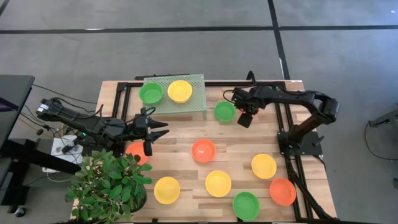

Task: Pick & Place Mini bowls
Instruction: Put the orange bowl on the shelf

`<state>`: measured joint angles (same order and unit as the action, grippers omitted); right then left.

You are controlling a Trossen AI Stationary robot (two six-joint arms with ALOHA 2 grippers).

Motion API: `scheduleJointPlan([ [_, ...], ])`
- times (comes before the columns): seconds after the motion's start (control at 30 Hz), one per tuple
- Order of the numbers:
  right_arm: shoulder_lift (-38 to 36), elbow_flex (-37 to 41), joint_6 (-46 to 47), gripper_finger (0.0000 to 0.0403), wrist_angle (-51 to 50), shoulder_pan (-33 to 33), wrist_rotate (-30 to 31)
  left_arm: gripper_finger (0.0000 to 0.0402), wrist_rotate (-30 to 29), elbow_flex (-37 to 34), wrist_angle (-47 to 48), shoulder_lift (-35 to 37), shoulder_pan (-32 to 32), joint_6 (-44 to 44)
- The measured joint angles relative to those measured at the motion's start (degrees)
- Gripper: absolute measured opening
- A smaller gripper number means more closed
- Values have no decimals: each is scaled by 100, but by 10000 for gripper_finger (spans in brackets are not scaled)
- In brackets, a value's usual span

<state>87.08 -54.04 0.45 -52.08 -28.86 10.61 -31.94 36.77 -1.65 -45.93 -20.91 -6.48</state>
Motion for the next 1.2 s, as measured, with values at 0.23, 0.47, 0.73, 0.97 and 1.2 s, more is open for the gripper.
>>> scheduleJointPlan([
  [0.23, 594, 0, 83, 198, 241, -138, 165, 127, 1, 0, -12, 0, 0, 0],
  [0.47, 739, 0, 107, 92, 208, -168, 193, 127, 2, 0, -13, 0, 0, 2],
  [0.73, 735, -612, 338, 15, -962, -29, 248, 127, 2, 0, -29, 0, 0, 9],
  [0.97, 735, -1816, 410, 9, -2032, 617, 596, 127, 2, 0, -48, 0, 0, 22],
  [1.2, 732, -3099, 80, 5, -1981, 1329, 595, 127, 2, 0, -55, 0, -2, 22],
])
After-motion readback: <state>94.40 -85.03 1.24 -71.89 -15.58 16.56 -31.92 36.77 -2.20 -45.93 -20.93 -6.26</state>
